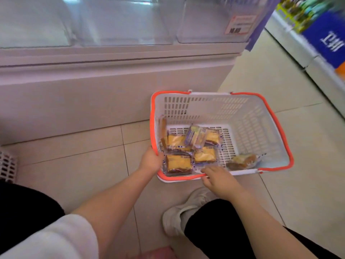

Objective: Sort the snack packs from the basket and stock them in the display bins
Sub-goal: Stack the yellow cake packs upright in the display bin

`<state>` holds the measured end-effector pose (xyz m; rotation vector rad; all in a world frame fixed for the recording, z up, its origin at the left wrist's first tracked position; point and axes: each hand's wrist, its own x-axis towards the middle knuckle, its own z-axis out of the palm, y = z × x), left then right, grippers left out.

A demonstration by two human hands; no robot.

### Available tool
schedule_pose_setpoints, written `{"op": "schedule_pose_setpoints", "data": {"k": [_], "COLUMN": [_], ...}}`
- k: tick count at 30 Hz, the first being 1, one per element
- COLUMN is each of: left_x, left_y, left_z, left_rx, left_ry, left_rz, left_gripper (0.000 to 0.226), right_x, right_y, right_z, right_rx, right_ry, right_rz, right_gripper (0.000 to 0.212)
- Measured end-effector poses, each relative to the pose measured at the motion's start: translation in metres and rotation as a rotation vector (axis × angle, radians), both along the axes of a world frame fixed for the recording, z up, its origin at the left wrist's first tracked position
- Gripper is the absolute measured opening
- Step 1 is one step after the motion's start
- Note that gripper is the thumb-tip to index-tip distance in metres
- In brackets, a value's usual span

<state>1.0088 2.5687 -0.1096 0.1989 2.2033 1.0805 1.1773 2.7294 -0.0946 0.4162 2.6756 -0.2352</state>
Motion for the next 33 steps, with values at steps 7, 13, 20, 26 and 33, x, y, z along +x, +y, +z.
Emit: {"op": "schedule_pose_setpoints", "data": {"k": [7,13,20,26,33], "left_x": [-0.014,-0.031,-0.041,-0.046,-0.04], "left_y": [-0.021,-0.114,-0.229,-0.265,-0.26], "left_z": [-0.004,-0.004,0.01,0.014,0.033], "left_rx": [-0.102,-0.14,-0.147,-0.132,-0.234], "left_ry": [0.019,0.012,-0.011,0.047,0.071], "left_rz": [0.055,0.233,0.513,0.447,0.369], "left_gripper": [0.032,0.031,0.03,0.031,0.039], "right_x": [-0.001,-0.034,-0.087,-0.099,-0.103], "right_y": [-0.001,-0.07,-0.165,-0.202,-0.203], "right_z": [0.006,-0.003,0.001,0.008,0.027], "right_rx": [0.045,0.04,-0.028,-0.018,-0.207], "right_ry": [-0.183,-0.139,-0.024,-0.028,-0.116], "right_rz": [0.126,0.362,0.484,0.444,0.26], "right_gripper": [0.039,0.029,0.031,0.028,0.03]}}
